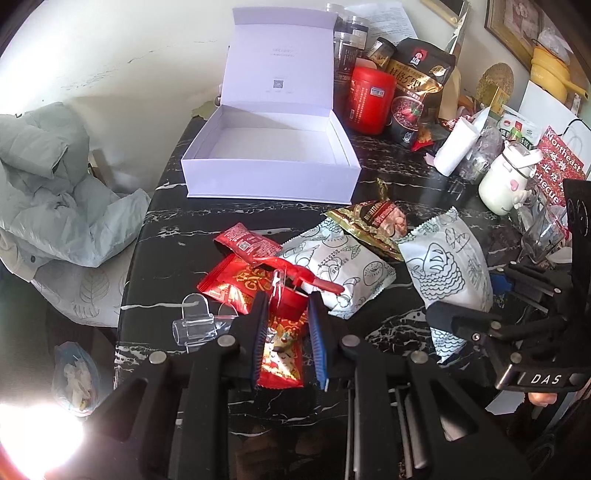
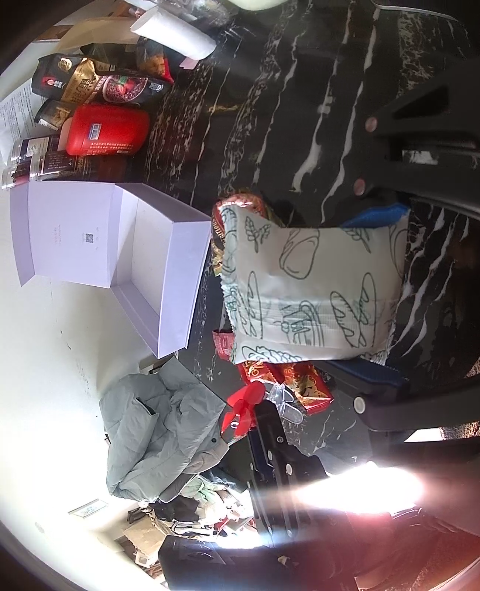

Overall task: Organize objects
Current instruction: 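Lift the red toy and white pouch and carry both toward the lavender box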

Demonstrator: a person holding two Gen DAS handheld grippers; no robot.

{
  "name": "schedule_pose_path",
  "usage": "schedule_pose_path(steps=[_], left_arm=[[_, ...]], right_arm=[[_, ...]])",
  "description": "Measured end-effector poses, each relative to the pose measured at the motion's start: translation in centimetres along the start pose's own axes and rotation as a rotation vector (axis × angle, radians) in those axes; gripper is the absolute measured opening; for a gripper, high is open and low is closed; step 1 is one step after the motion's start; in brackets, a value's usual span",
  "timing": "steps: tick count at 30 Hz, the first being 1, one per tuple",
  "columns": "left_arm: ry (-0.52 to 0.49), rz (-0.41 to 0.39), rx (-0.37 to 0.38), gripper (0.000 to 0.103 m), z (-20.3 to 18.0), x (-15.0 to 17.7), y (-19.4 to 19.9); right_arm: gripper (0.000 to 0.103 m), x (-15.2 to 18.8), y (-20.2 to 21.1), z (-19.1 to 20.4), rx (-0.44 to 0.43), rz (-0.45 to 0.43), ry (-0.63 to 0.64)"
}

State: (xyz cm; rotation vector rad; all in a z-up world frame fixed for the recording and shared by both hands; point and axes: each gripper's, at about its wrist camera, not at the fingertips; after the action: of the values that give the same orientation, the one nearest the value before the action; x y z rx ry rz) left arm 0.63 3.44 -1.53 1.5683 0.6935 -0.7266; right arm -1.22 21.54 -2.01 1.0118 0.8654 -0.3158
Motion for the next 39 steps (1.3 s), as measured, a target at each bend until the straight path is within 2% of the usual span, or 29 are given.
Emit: schedule_pose_path(steps=[13, 18, 29, 39], left_arm=[[-0.028, -0.005, 0.023, 0.02, 0.5, -3.1, -2.7], [-0.024, 0.009, 0.063, 0.02, 0.9, -4.4, -4.1], [-0.059, -0.028, 0.043, 0.02, 2.4, -8.3, -6.0], [-0.05, -0.015, 0.061, 0.02, 3.1, -10.8, -9.1]], right_arm=[[0.061, -3.1, -2.4, -0.7, -0.017, -0.006, 0.035], [0.061, -4.6, -3.4, -1.2, -0.023, -0.011, 0.045], [0.061, -8.1, -5.6, -1.6, -0.03, -0.036, 0.079], [0.061, -11.7, -7.7, -3.2, -0.009, -0.063, 0.104]])
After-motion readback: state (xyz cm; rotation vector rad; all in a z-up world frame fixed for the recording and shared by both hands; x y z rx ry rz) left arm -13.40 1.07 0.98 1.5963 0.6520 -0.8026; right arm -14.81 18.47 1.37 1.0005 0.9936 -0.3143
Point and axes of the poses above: each gripper's, at about its wrist camera, not at the fingertips, and y roughly against the way its jaws point, z to its left, x to its underside, and after that the axes turned 13 degrees about -z, right-handed
